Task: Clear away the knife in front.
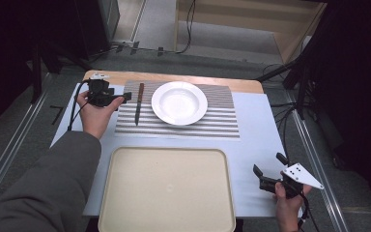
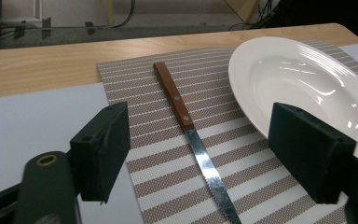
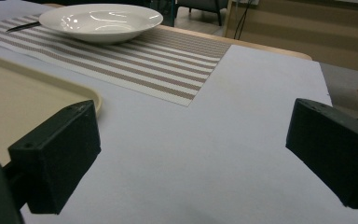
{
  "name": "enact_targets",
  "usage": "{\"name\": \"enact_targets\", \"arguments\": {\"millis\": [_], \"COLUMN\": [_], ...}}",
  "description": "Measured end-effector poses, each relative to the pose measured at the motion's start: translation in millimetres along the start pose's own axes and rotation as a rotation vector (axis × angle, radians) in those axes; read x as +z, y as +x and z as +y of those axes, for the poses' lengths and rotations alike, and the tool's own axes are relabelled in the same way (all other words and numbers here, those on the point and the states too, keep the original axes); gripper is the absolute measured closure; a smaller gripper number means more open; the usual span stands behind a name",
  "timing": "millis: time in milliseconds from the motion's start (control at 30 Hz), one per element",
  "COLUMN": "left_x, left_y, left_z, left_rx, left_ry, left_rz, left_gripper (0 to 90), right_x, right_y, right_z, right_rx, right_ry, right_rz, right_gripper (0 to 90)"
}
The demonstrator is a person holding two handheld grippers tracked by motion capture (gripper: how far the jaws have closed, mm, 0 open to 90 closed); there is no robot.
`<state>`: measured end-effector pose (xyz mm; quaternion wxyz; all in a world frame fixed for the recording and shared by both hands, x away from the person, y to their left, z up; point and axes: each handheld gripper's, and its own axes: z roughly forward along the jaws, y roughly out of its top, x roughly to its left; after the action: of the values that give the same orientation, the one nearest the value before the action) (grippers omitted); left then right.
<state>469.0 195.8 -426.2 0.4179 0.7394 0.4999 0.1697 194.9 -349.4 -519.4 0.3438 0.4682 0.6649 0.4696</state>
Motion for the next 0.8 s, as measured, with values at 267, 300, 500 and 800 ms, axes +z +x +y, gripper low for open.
{"name": "enact_targets", "arguments": {"millis": [267, 300, 500, 800], "left_x": [25.7, 31.0, 56.2, 85.4], "left_y": [2.8, 3.4, 6.3, 4.9], "left_z": [8.8, 10.0, 14.4, 17.7], "left_rx": [-0.029, -0.038, -0.055, -0.086], "left_ry": [0.068, 0.081, 0.135, 0.206], "left_rz": [0.005, 0.007, 0.032, 0.052], "left_gripper": [28.3, 28.3, 36.1, 48.0], "right_x": [0.8, 0.9, 2.1, 3.8], "right_y": [0.5, 0.5, 0.7, 0.9], "right_z": [0.3, 0.3, 0.6, 1.2], "right_rx": [-0.004, -0.005, -0.009, -0.013], "right_ry": [0.006, 0.005, 0.006, 0.011], "right_rz": [0.005, 0.005, 0.009, 0.013], "right_gripper": [1.7, 1.6, 1.6, 1.6]}}
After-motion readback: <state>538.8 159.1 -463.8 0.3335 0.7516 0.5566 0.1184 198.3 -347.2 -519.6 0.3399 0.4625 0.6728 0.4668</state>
